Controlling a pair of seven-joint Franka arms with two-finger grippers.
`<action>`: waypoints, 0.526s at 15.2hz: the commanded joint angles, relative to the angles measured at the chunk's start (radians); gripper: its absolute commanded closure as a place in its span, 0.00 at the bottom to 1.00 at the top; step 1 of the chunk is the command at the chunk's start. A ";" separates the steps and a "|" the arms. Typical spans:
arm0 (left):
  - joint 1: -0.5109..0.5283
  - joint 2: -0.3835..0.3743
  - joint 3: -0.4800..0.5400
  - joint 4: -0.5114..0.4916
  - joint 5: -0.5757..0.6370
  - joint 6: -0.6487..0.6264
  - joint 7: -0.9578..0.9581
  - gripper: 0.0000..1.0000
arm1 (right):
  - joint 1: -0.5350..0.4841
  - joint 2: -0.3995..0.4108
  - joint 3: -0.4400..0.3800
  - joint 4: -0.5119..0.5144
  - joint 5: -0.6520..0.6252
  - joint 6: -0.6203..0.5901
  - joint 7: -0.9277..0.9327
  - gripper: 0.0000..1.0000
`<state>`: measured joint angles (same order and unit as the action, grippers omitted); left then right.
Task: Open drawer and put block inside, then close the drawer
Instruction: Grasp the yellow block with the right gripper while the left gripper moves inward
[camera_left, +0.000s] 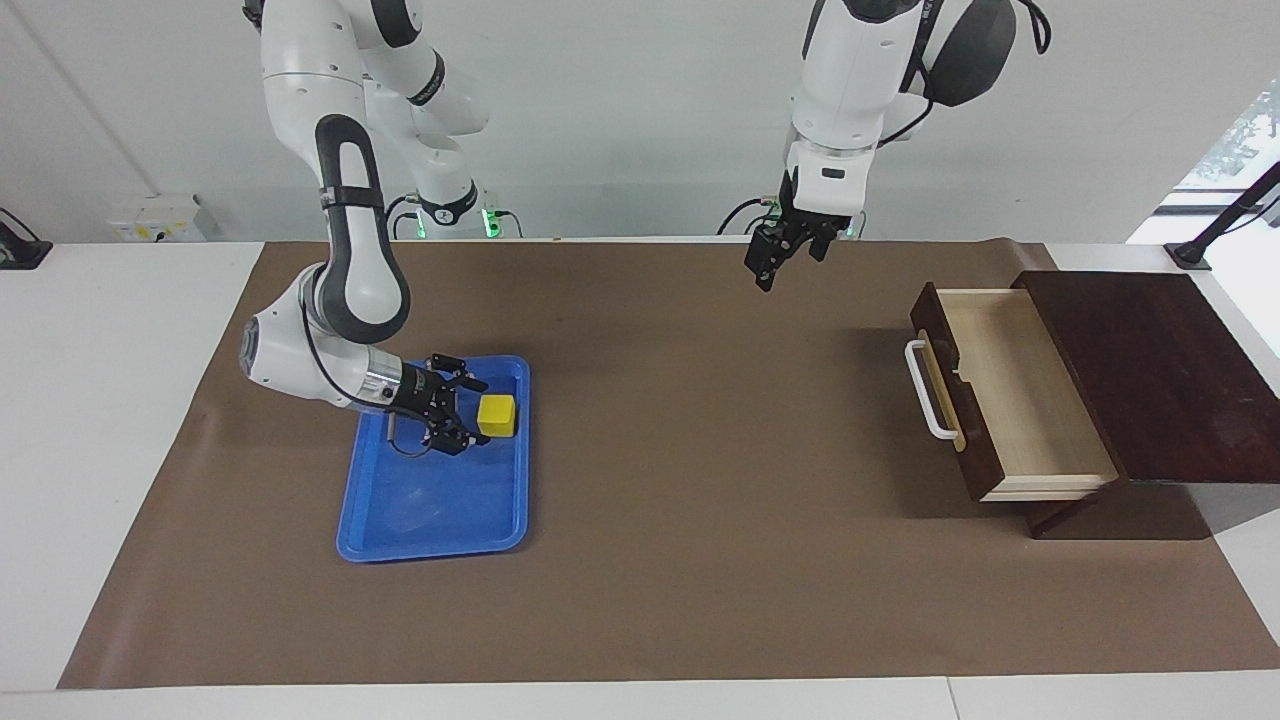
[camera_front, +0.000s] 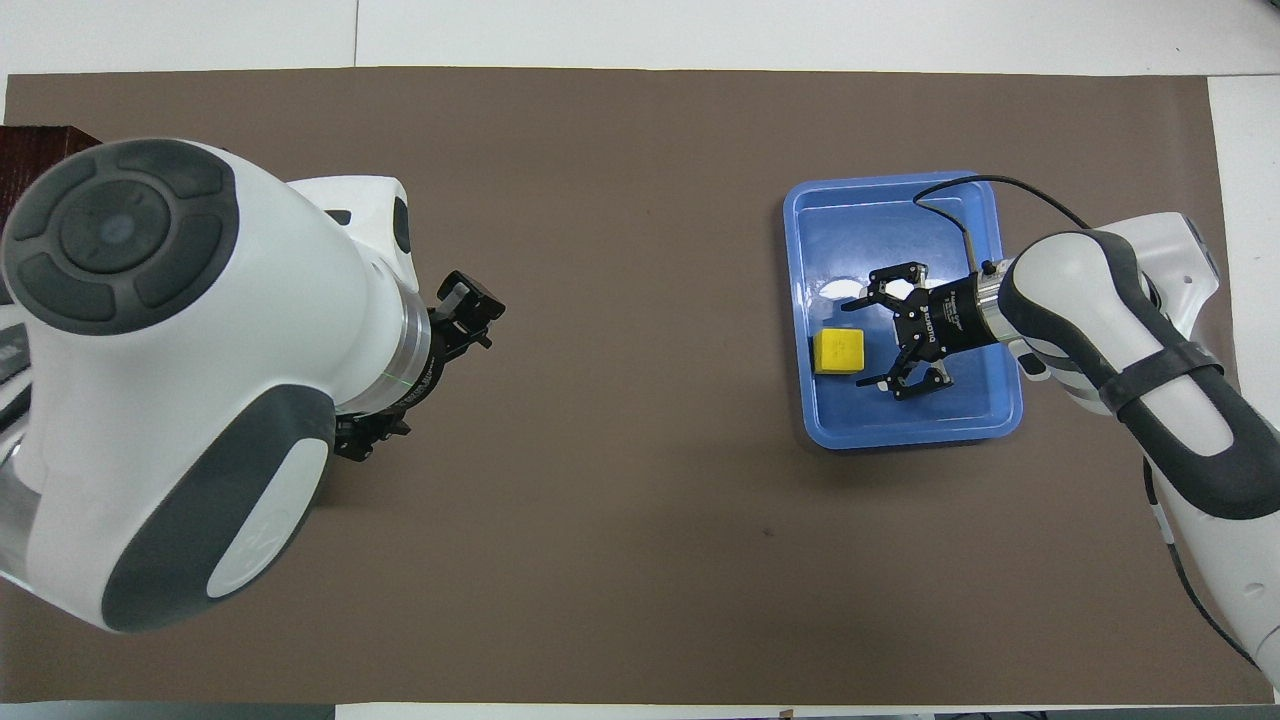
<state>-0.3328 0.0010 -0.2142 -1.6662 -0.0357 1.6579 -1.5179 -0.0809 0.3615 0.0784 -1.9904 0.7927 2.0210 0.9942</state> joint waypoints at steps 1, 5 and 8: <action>0.031 -0.059 0.010 -0.134 -0.046 0.149 -0.195 0.00 | 0.000 -0.004 0.004 -0.013 0.030 0.021 0.012 0.00; 0.043 0.003 0.013 -0.136 -0.033 0.174 -0.361 0.00 | 0.001 -0.004 0.004 -0.018 0.042 0.039 0.014 0.28; 0.009 0.053 0.009 -0.142 0.029 0.206 -0.484 0.00 | 0.001 -0.004 0.006 -0.016 0.043 0.039 0.011 1.00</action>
<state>-0.2984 0.0284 -0.2024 -1.7946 -0.0402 1.8291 -1.9162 -0.0809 0.3616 0.0784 -1.9945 0.8065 2.0389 0.9942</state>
